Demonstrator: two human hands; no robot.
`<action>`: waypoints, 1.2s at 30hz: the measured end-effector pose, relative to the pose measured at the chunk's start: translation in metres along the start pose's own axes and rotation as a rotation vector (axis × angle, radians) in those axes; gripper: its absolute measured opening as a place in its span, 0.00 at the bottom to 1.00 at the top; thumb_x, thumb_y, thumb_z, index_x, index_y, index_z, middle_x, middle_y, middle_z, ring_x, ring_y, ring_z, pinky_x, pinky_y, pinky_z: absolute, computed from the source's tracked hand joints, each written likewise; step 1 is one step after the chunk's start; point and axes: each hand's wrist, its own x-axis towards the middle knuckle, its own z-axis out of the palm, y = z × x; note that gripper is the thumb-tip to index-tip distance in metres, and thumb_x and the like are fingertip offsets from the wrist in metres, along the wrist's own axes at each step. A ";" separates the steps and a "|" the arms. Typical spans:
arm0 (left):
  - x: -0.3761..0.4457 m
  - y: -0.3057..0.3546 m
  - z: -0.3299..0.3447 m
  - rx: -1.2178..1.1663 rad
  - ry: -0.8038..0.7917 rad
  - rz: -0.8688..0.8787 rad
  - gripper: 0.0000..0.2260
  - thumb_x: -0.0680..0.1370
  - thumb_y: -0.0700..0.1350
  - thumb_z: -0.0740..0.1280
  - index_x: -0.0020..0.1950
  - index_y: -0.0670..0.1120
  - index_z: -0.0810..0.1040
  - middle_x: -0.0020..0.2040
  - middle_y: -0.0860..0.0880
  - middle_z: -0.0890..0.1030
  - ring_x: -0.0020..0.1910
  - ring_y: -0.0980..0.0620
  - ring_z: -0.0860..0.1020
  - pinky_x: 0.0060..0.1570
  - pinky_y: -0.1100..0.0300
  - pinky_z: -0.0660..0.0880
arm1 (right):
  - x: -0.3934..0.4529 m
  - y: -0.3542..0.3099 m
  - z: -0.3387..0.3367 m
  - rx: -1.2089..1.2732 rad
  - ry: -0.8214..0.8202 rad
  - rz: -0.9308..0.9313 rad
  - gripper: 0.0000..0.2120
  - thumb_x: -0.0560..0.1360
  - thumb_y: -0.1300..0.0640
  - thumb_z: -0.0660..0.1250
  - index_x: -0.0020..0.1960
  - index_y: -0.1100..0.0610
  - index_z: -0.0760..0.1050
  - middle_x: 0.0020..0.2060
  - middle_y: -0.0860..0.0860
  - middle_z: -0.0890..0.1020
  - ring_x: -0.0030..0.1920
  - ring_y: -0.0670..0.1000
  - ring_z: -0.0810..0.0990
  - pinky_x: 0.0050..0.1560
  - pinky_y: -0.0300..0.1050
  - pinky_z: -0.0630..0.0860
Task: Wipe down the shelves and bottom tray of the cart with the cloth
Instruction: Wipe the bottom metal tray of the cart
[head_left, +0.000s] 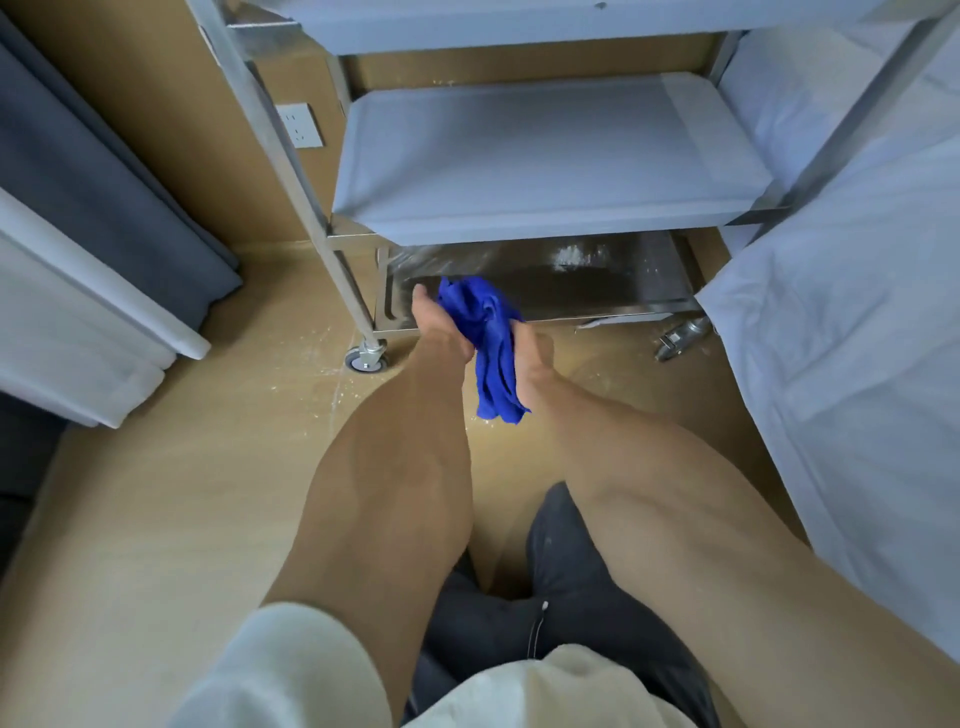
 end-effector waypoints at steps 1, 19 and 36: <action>0.000 -0.002 -0.006 0.052 -0.001 -0.016 0.28 0.76 0.68 0.57 0.59 0.47 0.80 0.49 0.45 0.85 0.49 0.44 0.82 0.56 0.52 0.75 | -0.010 -0.005 0.000 -0.025 0.085 -0.017 0.05 0.72 0.54 0.68 0.40 0.56 0.77 0.39 0.55 0.82 0.37 0.56 0.79 0.42 0.47 0.76; -0.056 -0.026 -0.061 0.705 -0.132 0.374 0.27 0.75 0.36 0.69 0.73 0.48 0.69 0.63 0.52 0.73 0.58 0.53 0.73 0.56 0.60 0.69 | -0.093 0.007 -0.034 0.052 0.367 -0.300 0.18 0.68 0.57 0.70 0.26 0.54 0.62 0.29 0.50 0.65 0.35 0.53 0.62 0.35 0.46 0.64; -0.090 -0.082 -0.125 1.185 -0.004 0.547 0.05 0.66 0.50 0.75 0.37 0.54 0.81 0.49 0.46 0.81 0.54 0.45 0.79 0.48 0.52 0.78 | -0.131 0.058 -0.075 -0.374 0.294 -0.456 0.17 0.82 0.48 0.59 0.40 0.58 0.64 0.33 0.47 0.68 0.32 0.46 0.65 0.34 0.41 0.64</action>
